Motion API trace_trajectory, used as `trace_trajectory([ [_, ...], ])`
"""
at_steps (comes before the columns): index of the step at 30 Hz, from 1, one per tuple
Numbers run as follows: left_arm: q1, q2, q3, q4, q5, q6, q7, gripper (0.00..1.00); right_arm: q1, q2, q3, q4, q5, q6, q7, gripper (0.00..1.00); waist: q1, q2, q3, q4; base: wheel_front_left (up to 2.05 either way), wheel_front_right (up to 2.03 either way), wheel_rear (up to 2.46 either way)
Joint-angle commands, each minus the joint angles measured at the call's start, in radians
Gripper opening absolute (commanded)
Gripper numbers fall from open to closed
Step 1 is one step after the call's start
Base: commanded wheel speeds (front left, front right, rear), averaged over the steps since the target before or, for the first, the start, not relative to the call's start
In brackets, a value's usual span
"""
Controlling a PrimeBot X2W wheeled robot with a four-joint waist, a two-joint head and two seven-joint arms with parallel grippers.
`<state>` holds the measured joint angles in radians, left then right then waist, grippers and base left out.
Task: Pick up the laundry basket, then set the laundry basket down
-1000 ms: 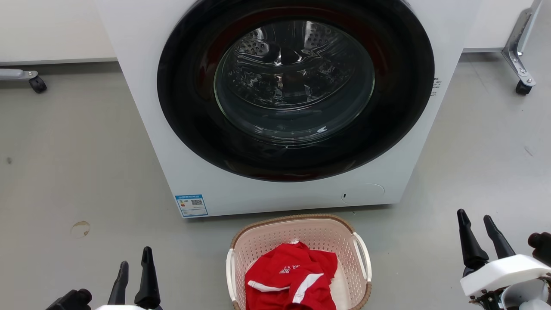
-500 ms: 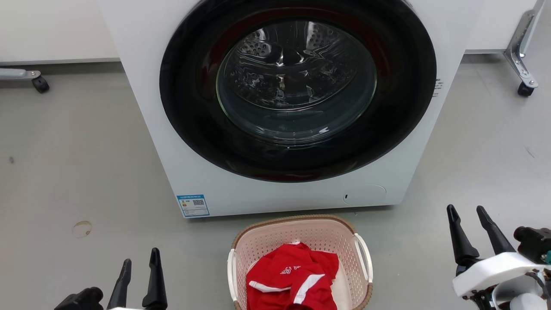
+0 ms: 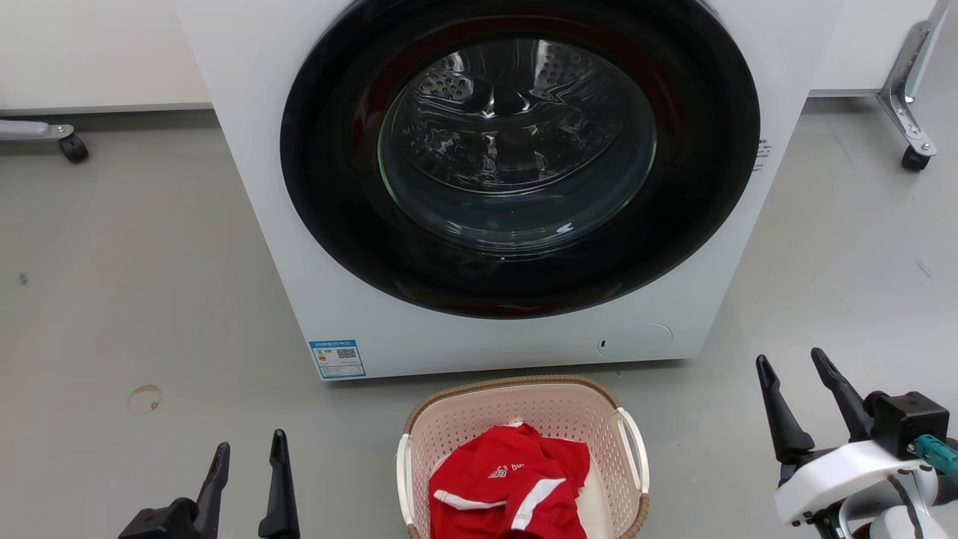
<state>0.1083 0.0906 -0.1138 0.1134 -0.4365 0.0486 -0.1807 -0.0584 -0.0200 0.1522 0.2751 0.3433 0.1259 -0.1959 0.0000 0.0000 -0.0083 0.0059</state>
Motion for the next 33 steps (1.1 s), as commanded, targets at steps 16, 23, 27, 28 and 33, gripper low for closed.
trace_trajectory([
  [16,-0.011,0.055,-0.022,-0.069,0.193,0.030,0.003,1.00,-0.060,-0.030,0.065,-0.030,-0.188,0.005,-0.065,1.00,0.0000,0.0000,-0.006,-0.002,0.00,0.00,0.00],
  [23,-0.012,0.061,-0.027,-0.069,0.183,0.028,0.021,1.00,-0.057,-0.030,0.066,-0.027,-0.184,0.005,-0.066,1.00,0.0000,0.0000,-0.008,0.002,0.00,0.00,0.00],
  [27,-0.011,0.063,-0.029,-0.068,0.178,0.029,0.025,1.00,-0.056,-0.030,0.065,-0.027,-0.181,0.005,-0.066,1.00,0.0000,0.0000,-0.008,0.004,0.00,0.00,0.00],
  [28,-0.012,0.063,-0.030,-0.068,0.178,0.029,0.026,1.00,-0.056,-0.030,0.065,-0.027,-0.181,0.005,-0.066,1.00,0.0000,0.0000,-0.008,0.005,0.00,0.00,0.00],
  [33,-0.012,0.067,-0.030,-0.069,0.174,0.033,0.027,1.00,-0.055,-0.030,0.065,-0.026,-0.177,0.005,-0.066,1.00,0.0000,0.0000,-0.008,0.007,0.00,0.00,0.00],
])
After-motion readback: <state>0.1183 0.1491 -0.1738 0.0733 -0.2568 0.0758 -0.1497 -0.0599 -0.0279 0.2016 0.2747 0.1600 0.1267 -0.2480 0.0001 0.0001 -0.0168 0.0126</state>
